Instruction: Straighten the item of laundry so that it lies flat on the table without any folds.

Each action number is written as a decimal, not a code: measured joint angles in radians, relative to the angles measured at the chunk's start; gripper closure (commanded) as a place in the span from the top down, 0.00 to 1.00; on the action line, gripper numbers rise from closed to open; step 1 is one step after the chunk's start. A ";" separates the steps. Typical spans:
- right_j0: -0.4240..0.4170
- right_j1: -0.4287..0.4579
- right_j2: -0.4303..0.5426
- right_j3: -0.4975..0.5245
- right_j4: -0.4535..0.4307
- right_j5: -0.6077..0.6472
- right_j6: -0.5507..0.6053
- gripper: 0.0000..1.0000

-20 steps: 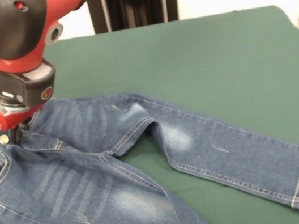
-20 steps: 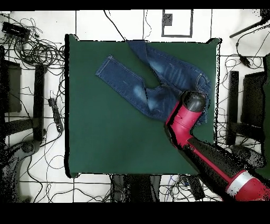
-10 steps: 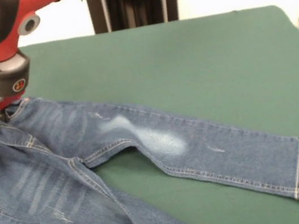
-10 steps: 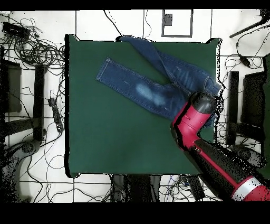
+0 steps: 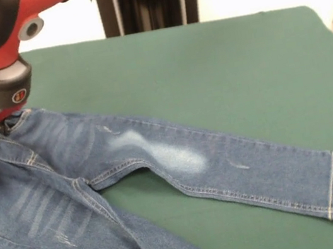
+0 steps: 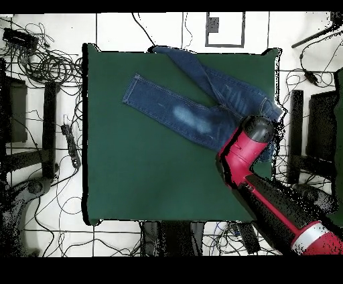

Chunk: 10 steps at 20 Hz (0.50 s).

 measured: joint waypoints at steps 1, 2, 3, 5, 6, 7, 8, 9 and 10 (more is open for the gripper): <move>0.005 0.003 -0.005 -0.005 0.000 0.000 0.000 0.00; 0.010 0.006 -0.011 -0.011 0.001 0.000 0.000 0.00; 0.012 0.009 -0.014 -0.014 0.001 0.000 0.000 0.00; 0.022 0.018 -0.025 -0.026 0.001 0.000 0.000 0.00; 0.024 0.020 -0.027 -0.028 0.001 0.000 0.000 0.00; 0.026 0.022 -0.029 -0.030 0.001 0.000 0.000 0.00; 0.030 0.023 -0.033 -0.035 0.002 0.000 0.000 0.00; 0.032 0.023 -0.035 -0.036 0.002 0.000 0.000 0.00; 0.032 0.023 -0.035 -0.037 0.002 0.000 0.000 0.00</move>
